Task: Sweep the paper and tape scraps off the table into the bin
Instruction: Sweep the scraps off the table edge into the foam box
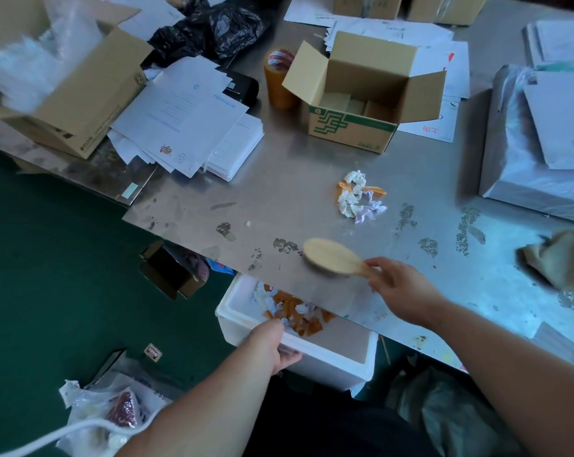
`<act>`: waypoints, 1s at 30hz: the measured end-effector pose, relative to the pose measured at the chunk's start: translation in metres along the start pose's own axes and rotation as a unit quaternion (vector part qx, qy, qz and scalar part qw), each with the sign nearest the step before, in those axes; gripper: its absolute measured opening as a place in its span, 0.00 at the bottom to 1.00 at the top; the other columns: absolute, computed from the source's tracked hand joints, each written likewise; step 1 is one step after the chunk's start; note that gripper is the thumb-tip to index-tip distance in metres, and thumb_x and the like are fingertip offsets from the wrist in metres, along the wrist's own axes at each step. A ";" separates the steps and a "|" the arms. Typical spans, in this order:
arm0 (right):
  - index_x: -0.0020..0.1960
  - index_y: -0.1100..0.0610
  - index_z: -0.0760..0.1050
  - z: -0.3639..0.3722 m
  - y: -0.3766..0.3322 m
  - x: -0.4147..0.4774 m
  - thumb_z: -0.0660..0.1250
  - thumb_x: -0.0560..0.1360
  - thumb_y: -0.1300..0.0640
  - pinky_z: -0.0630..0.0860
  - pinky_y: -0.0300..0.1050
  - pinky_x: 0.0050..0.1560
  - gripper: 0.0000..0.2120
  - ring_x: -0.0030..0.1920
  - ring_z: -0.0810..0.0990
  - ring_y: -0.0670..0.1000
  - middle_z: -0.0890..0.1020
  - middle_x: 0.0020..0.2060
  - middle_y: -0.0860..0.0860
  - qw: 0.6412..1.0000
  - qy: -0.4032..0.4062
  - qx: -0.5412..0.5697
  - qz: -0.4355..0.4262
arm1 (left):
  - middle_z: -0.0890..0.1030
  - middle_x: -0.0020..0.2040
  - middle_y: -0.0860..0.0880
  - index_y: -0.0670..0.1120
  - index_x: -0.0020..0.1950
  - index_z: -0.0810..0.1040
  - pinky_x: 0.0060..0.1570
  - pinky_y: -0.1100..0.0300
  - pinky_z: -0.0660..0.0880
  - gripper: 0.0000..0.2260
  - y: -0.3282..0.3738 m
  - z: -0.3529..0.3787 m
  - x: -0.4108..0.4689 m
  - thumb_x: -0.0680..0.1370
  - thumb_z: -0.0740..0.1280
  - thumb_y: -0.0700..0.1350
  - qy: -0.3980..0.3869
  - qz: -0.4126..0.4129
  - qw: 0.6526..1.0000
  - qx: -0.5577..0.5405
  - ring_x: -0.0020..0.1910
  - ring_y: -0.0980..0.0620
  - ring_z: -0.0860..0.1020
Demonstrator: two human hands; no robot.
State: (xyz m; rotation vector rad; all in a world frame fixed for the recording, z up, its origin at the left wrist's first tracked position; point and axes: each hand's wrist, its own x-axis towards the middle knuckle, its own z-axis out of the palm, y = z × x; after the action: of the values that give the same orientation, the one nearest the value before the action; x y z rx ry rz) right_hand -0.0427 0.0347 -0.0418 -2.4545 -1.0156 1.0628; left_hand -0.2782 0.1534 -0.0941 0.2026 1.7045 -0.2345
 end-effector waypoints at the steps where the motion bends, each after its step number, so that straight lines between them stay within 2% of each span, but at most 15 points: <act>1: 0.68 0.43 0.74 -0.005 0.002 0.004 0.64 0.81 0.52 0.74 0.47 0.46 0.15 0.46 0.79 0.54 0.81 0.51 0.50 0.999 0.029 0.017 0.014 | 0.80 0.55 0.34 0.36 0.60 0.73 0.43 0.40 0.85 0.13 -0.001 0.000 0.001 0.81 0.71 0.43 0.003 -0.001 1.000 0.006 0.50 0.35 0.83; 3: 0.70 0.46 0.72 -0.016 0.009 0.014 0.61 0.82 0.52 0.76 0.49 0.46 0.16 0.48 0.79 0.57 0.81 0.53 0.53 0.994 0.091 0.037 0.042 | 0.81 0.54 0.34 0.37 0.60 0.74 0.37 0.41 0.85 0.14 -0.001 0.002 0.005 0.80 0.71 0.43 0.012 -0.005 1.000 0.021 0.49 0.35 0.84; 5: 0.71 0.47 0.71 -0.028 0.015 0.024 0.60 0.82 0.52 0.78 0.56 0.54 0.18 0.54 0.79 0.61 0.81 0.56 0.56 0.987 0.147 0.028 0.063 | 0.82 0.54 0.34 0.36 0.60 0.75 0.37 0.40 0.85 0.15 -0.001 0.002 0.007 0.79 0.72 0.43 0.019 -0.012 1.000 0.020 0.48 0.35 0.85; 7: 0.71 0.47 0.71 -0.039 0.020 0.031 0.59 0.81 0.53 0.77 0.60 0.57 0.19 0.57 0.77 0.64 0.81 0.58 0.58 0.981 0.175 0.013 0.080 | 0.82 0.54 0.34 0.36 0.59 0.75 0.39 0.40 0.85 0.15 0.000 0.003 0.007 0.79 0.73 0.43 0.026 -0.016 0.999 0.016 0.49 0.35 0.84; 9: 0.71 0.47 0.70 -0.049 0.023 0.039 0.59 0.81 0.54 0.76 0.60 0.58 0.19 0.58 0.76 0.65 0.80 0.58 0.59 0.978 0.181 -0.003 0.101 | 0.82 0.54 0.34 0.37 0.59 0.75 0.38 0.41 0.85 0.15 0.000 0.003 0.007 0.78 0.74 0.42 0.029 -0.022 0.999 0.017 0.49 0.34 0.84; 12: 0.71 0.45 0.69 -0.057 0.026 0.046 0.59 0.81 0.53 0.74 0.59 0.59 0.19 0.60 0.75 0.65 0.79 0.60 0.58 0.980 0.154 -0.033 0.122 | 0.81 0.55 0.33 0.37 0.60 0.75 0.32 0.41 0.85 0.16 -0.001 0.003 0.008 0.78 0.74 0.43 0.028 -0.027 0.999 0.014 0.49 0.34 0.84; 19: 0.71 0.42 0.71 -0.043 0.024 0.043 0.59 0.82 0.51 0.71 0.56 0.62 0.18 0.62 0.74 0.63 0.78 0.59 0.56 0.990 0.075 -0.098 0.073 | 0.82 0.54 0.33 0.36 0.61 0.75 0.34 0.40 0.85 0.15 -0.001 0.006 0.006 0.79 0.73 0.44 0.025 -0.031 0.999 0.013 0.49 0.34 0.84; 23: 0.68 0.43 0.73 -0.029 0.024 0.034 0.60 0.82 0.51 0.73 0.55 0.58 0.16 0.57 0.75 0.61 0.77 0.50 0.54 0.993 0.062 -0.097 0.040 | 0.81 0.55 0.33 0.38 0.60 0.75 0.36 0.42 0.85 0.14 -0.001 0.009 0.004 0.79 0.72 0.43 0.024 -0.030 0.999 0.000 0.49 0.34 0.83; 30: 0.71 0.40 0.74 0.013 0.030 0.004 0.64 0.81 0.49 0.73 0.48 0.58 0.19 0.55 0.77 0.55 0.75 0.46 0.45 1.000 -0.002 -0.022 0.019 | 0.80 0.56 0.33 0.39 0.62 0.74 0.31 0.40 0.84 0.14 -0.002 0.010 0.007 0.79 0.72 0.42 0.030 -0.023 0.999 -0.010 0.50 0.33 0.83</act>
State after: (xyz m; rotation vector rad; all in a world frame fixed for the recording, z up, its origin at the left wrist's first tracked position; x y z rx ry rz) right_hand -0.0355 0.0156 -0.0671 -2.5170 -1.0082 1.0690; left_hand -0.2701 0.1490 -0.1023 0.1574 1.7715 -0.2479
